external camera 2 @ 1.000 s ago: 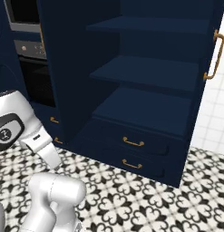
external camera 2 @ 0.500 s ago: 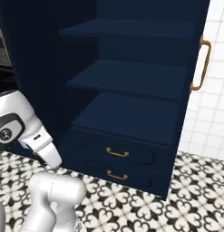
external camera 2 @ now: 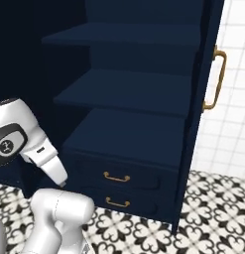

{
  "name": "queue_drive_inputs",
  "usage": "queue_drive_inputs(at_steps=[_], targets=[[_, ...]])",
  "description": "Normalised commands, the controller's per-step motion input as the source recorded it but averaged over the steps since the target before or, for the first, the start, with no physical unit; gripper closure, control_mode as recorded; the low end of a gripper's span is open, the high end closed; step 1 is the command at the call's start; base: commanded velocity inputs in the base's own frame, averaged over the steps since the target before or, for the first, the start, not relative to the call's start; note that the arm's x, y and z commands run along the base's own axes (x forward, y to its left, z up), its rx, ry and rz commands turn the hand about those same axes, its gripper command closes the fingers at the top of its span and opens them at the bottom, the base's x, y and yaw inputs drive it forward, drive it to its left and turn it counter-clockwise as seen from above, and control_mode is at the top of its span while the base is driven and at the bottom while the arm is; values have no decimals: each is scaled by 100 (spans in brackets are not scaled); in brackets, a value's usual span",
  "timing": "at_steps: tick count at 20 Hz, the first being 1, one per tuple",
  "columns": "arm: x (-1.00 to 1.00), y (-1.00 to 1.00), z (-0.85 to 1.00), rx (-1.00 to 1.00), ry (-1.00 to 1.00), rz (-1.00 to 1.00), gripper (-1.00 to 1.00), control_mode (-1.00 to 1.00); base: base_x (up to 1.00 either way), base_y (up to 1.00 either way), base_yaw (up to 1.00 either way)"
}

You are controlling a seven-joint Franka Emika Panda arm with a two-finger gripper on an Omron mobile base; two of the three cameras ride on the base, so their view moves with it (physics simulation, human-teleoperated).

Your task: Pick the kettle from the counter and place it on the tray. Then pick the mug from the cabinet and place it on the tray. Then close the cabinet doors.

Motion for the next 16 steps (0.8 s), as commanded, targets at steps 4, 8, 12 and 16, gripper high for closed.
queue_drive_inputs(at_steps=[4,8,12,16], targets=[[0,0,0,0,0,0,-100,100,46,33,-18],[0,0,0,0,0,0,-100,100,33,36,-23],[0,0,0,0,0,0,-100,100,24,16,-19],[0,0,0,0,0,0,-100,100,31,0,-5]])
